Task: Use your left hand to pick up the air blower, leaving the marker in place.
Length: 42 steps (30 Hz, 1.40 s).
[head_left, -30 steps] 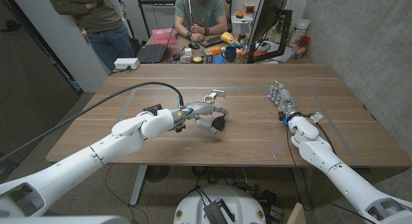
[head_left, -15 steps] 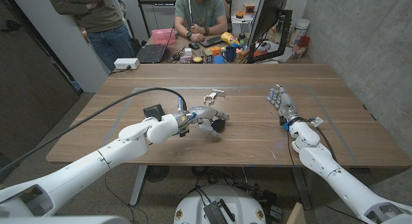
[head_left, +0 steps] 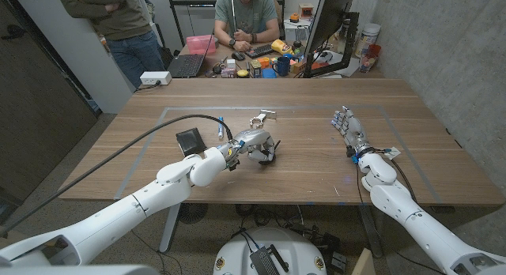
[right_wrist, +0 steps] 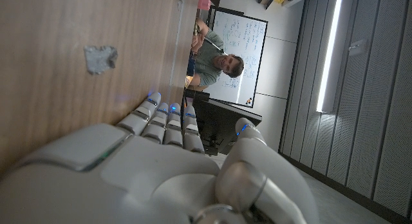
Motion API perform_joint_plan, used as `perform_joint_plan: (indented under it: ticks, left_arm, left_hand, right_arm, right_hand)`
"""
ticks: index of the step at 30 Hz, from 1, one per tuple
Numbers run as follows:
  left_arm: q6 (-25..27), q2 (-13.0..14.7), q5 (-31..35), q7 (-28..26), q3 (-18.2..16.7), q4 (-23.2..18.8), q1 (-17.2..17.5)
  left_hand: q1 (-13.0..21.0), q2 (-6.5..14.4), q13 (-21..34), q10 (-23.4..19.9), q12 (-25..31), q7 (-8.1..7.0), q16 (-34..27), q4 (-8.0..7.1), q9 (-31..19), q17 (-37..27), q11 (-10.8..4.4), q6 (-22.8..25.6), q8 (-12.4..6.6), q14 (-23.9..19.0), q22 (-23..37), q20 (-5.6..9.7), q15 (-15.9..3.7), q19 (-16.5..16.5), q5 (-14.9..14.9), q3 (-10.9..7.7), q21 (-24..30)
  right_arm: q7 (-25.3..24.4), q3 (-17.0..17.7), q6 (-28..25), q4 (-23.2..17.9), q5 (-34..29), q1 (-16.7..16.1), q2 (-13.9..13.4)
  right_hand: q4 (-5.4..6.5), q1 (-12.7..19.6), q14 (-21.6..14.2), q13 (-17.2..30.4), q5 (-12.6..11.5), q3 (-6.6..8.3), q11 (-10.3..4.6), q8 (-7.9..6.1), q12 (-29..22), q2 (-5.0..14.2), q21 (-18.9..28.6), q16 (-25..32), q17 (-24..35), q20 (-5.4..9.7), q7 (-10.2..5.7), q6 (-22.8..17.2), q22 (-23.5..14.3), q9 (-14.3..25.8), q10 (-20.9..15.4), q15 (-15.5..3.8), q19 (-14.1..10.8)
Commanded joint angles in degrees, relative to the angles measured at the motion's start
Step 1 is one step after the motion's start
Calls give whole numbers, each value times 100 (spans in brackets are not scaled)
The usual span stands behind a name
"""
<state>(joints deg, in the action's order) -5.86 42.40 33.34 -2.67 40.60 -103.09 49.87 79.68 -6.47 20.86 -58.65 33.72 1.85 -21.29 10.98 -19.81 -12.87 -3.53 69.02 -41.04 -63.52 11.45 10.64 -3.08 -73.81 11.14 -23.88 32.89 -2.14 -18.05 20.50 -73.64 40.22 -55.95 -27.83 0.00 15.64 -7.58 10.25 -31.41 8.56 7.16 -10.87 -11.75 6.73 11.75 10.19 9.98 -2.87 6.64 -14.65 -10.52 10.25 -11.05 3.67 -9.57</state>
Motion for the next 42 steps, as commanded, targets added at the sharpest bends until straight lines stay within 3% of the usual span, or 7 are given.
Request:
perform_joint_plan:
  ticks: [1,14,26,42]
  left_arm:
    - [276,-11,60,-140,15,-148,61]
    - [489,113,-55,-4,-114,-620,117]
    - [807,454,-224,387,-564,-1637,254]
    - [983,476,-421,664,-969,-2297,72]
  left_hand:
    - [89,37,918,-565,-16,230,-869,-231,-40,-810,-554,315,-70,-1625,-14,-34,-921,-23,-12,-331,62]
    - [-18,-50,1044,-614,-95,169,-929,-249,38,-923,-570,316,-57,-1639,-27,-49,-918,6,-22,-567,131]
    - [-164,-166,1146,-778,-115,83,-936,-256,54,-995,-577,356,-100,-1615,-63,-137,-917,131,-28,-800,121]
    - [-288,-264,1261,-858,-170,54,-895,-228,198,-1062,-578,362,-61,-1594,-67,-163,-924,186,-41,-1089,161]
  right_arm:
    - [-28,6,-111,-140,2,-31,-71]
    - [-219,17,-248,-419,-21,-143,-129]
    - [-289,14,-221,-440,-29,-179,-78]
    - [-502,8,-203,-600,-212,-187,-114]
  right_hand:
    - [0,31,-64,23,-55,-31,-5,-35,-18,-36,33,35,26,-32,-45,-26,-26,31,-41,-2,-15]
    - [0,28,-62,23,-57,-39,2,-26,-13,-37,32,31,26,-29,-42,-12,-26,31,-36,3,-15]
    - [-7,39,-67,23,-61,-38,13,-24,-14,-28,36,29,23,-4,-32,-14,-26,31,-42,-2,-31]
    - [-9,41,-86,23,-64,-42,17,-24,-16,-24,46,33,23,23,-27,-22,-26,31,-54,-7,-60]
